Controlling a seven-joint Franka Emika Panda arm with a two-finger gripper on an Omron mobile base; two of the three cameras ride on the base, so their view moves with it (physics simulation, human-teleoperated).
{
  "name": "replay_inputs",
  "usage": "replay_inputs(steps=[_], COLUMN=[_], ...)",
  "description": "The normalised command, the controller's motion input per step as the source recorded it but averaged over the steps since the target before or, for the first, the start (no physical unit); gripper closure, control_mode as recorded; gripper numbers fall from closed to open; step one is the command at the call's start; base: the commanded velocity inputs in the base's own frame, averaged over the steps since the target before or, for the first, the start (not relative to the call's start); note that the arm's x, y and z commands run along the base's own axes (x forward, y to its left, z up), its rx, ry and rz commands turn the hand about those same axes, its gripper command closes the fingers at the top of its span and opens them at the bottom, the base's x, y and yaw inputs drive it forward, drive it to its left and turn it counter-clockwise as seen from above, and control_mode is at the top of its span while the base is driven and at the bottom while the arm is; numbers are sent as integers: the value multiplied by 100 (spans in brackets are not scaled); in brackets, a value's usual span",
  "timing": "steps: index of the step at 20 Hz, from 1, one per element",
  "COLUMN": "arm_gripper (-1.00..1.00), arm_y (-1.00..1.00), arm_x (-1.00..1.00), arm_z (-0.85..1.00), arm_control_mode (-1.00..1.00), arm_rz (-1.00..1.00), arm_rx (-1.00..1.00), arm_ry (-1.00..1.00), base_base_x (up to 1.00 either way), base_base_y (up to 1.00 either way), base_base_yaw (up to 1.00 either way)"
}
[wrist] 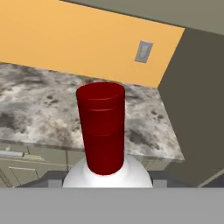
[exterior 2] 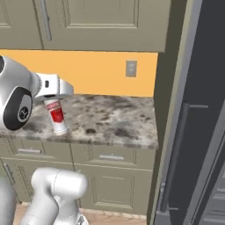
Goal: Place the liquors on the top shelf of the fridge to keep them out of children's reach, and place the orange on lower shelves for easy access.
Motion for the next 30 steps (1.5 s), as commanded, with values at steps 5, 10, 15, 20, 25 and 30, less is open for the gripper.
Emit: replay_inputs(steps=[5,10,15,20,25,30], arm_gripper=[100,100,100,100,100,100], arm_y=[0,0,0,0,0,0], arm_x=[0,0,0,0,0,0], arm_z=[0,0,0,0,0,0], arm_control_mode=[100,100,100,100,100,100], arm_rz=[0,0,0,0,0,0], arm_rx=[0,0,0,0,0,0], arm_ry=[0,0,0,0,0,0], base_base_x=[-82,-79,-62,-14,0,0], base_base_y=[-30,-41,-56,-88,-100,-100], base_base_yaw=[1,1,0,0,0,0])
